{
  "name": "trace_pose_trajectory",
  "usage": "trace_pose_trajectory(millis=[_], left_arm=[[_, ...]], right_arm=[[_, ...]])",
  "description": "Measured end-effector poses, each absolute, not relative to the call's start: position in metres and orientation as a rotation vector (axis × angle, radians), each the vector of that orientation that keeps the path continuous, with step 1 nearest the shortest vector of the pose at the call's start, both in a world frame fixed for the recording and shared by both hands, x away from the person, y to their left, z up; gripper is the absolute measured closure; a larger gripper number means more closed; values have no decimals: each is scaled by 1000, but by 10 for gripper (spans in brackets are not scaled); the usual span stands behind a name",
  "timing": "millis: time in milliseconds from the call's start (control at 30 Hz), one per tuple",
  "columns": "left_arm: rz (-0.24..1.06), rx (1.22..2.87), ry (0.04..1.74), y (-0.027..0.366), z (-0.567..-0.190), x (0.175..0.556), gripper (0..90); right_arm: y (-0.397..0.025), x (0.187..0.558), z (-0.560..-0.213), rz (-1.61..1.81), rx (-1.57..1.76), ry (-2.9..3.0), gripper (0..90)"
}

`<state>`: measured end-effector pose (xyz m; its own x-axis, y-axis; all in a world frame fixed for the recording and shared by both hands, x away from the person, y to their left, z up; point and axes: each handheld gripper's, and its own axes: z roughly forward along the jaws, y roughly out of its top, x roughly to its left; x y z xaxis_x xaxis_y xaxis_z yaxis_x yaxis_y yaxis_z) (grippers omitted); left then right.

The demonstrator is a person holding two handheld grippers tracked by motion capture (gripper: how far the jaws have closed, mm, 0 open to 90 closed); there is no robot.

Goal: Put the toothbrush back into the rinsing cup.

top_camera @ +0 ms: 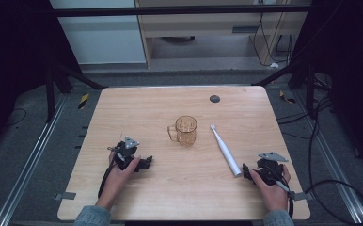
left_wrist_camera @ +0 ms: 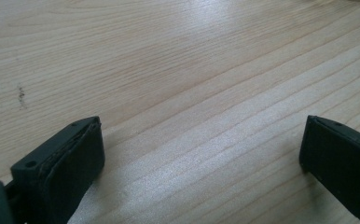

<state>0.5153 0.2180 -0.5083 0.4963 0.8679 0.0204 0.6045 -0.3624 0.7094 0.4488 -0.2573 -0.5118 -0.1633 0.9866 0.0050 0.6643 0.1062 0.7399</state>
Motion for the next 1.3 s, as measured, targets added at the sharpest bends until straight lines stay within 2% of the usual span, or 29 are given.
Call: trace_pose_trajectory(millis=[67,200,367,400,533,567,667,967,1300], left_arm=[[526,2096,1206,218,-508,515,0],[528,2091,1208,218,-508,514,0],[527,2090,1208,218,-508,514,0],[528,2090,1208,218,-508,514,0],[528,2090,1209,218,-508,514,0],[528,2090,1210,218,-508,514,0],[528,2090,1210,218,-508,514,0],[527,2094,1210,218,-508,514,0],[526,2096,1211,218,-508,515,0]], right_arm=[[-258,448,-510,855,1610,1884,152],[-256,447,-503,858,1580,1894,157],[-250,442,-490,831,1519,1937,219],[-249,442,-485,829,1504,1954,262],[-244,443,-475,836,1485,1986,309],[-238,445,-467,819,1455,2018,345],[-231,448,-459,812,1429,2043,373],[-209,480,-429,799,1347,2183,507],[-198,512,-423,779,1352,2263,604]])
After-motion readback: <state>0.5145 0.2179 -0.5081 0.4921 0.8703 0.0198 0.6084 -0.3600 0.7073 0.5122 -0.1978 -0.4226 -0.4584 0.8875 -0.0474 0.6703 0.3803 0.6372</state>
